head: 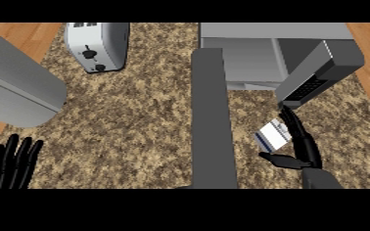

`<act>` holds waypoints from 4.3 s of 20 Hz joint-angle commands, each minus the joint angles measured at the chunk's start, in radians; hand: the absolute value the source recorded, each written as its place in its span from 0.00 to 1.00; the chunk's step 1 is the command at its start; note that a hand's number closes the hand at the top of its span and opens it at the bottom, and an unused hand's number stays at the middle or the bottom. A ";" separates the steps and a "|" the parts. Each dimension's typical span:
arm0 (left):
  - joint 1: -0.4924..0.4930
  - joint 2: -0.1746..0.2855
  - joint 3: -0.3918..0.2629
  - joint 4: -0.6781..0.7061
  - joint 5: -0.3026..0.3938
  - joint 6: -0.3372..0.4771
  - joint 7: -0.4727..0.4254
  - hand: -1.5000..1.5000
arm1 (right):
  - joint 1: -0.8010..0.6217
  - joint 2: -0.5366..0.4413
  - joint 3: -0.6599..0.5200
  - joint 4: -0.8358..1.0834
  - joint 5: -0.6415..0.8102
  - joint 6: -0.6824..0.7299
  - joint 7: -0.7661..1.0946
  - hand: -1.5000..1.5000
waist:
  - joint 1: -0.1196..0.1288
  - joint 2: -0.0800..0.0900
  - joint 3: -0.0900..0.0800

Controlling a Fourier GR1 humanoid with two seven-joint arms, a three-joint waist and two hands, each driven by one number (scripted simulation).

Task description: Pick up the milk, place it into the microwave and close the microwave

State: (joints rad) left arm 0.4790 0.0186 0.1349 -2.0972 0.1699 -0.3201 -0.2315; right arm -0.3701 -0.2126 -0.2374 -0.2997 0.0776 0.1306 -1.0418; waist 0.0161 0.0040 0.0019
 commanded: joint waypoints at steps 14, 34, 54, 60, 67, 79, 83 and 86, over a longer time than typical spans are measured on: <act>0.034 -0.011 0.015 -0.045 0.014 -0.014 0.010 0.00 | 0.001 0.015 -0.077 -0.083 -0.172 0.220 -0.028 1.00 | -0.006 -0.004 -0.001; 0.057 0.010 0.105 0.005 0.082 -0.091 -0.018 0.00 | 0.377 0.210 0.254 -0.970 -0.194 0.069 0.438 1.00 | -0.030 -0.012 -0.004; -0.016 0.063 0.253 0.093 0.153 -0.149 -0.007 0.00 | 0.205 0.210 0.463 -1.190 -0.186 -0.457 0.764 1.00 | -0.007 -0.003 -0.002; -0.007 0.077 0.268 0.102 0.177 -0.188 0.002 0.00 | 0.050 0.199 0.406 -0.986 -0.155 -0.553 0.783 1.00 | -0.002 -0.002 -0.002; -0.057 0.084 0.267 0.139 0.178 -0.178 0.040 0.00 | -0.147 0.185 0.258 -0.596 -0.211 -0.510 0.645 1.00 | 0.009 0.003 -0.001; -0.125 0.060 0.275 0.275 0.066 -0.200 -0.089 0.00 | -0.434 0.113 0.103 -0.095 -0.208 -0.460 0.288 1.00 | 0.027 0.012 0.000; -0.129 0.121 0.325 0.300 0.143 -0.241 -0.053 0.00 | -0.531 0.112 0.084 -0.006 -0.191 -0.516 0.258 1.00 | 0.034 0.014 0.000; -0.153 0.110 0.314 0.323 0.113 -0.233 -0.073 0.00 | -0.568 0.121 0.092 0.051 -0.158 -0.593 0.242 1.00 | 0.036 0.015 -0.001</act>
State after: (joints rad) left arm 0.3527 0.1273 0.4464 -1.8155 0.3092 -0.5534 -0.2790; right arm -0.8674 -0.0928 -0.1404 -0.3271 -0.1078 -0.3958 -0.7797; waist 0.0474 0.0162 0.0011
